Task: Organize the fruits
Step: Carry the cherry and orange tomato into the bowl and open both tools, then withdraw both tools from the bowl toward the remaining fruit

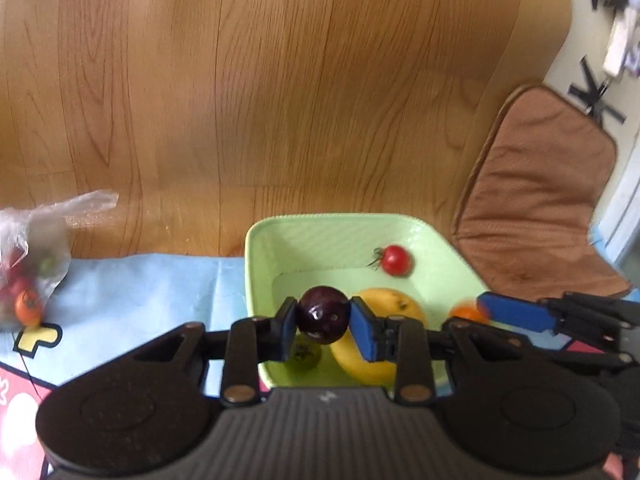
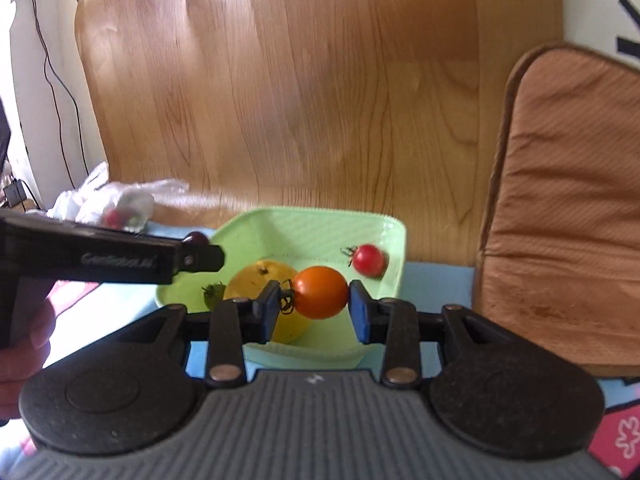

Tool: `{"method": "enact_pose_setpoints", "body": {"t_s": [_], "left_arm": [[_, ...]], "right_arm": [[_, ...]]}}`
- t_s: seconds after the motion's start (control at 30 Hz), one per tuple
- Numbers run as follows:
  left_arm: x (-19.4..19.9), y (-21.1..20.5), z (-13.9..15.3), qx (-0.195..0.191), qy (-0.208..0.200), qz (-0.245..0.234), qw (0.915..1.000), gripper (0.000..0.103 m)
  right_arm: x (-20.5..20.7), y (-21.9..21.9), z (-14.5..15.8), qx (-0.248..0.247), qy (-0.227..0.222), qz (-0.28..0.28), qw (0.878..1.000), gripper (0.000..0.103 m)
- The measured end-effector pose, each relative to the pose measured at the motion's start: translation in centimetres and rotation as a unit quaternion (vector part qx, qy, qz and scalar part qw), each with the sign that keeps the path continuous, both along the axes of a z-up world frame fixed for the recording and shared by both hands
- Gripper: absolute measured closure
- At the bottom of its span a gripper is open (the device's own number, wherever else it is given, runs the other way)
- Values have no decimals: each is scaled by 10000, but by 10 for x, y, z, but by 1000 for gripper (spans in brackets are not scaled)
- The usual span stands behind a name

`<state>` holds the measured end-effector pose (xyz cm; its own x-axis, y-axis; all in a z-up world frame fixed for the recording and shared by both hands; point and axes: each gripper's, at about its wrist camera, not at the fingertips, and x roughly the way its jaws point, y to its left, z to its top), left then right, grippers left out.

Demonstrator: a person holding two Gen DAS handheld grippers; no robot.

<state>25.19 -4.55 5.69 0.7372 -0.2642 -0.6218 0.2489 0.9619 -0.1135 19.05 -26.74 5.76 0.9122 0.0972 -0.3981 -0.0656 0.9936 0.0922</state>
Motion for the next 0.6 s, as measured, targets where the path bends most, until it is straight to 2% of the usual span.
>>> {"method": "enact_pose_setpoints", "body": {"t_s": [0.07,0.17,0.33,0.47,0.6], "left_arm": [[-1,0,-2,39,32,58,10000,74],[-18,12,4,-214,-23,121,9997,74],[-78,38,13,-478,-347,35,9982,74],[-126,51,3,-451,-443,-13,9980,67],[-143,54,-14,-363,-283,26,9989,67]], "right_arm": [[-1,2,-3,-13,31,-35,10000,63],[-17,1,3,133,-62,-120,9998,63],[-74,4,8,358,-270,10,9990,63],[-117,19,-8,489,-193,218,9984,65],[-131,43,-23,405,53,466,9981,65]]}}
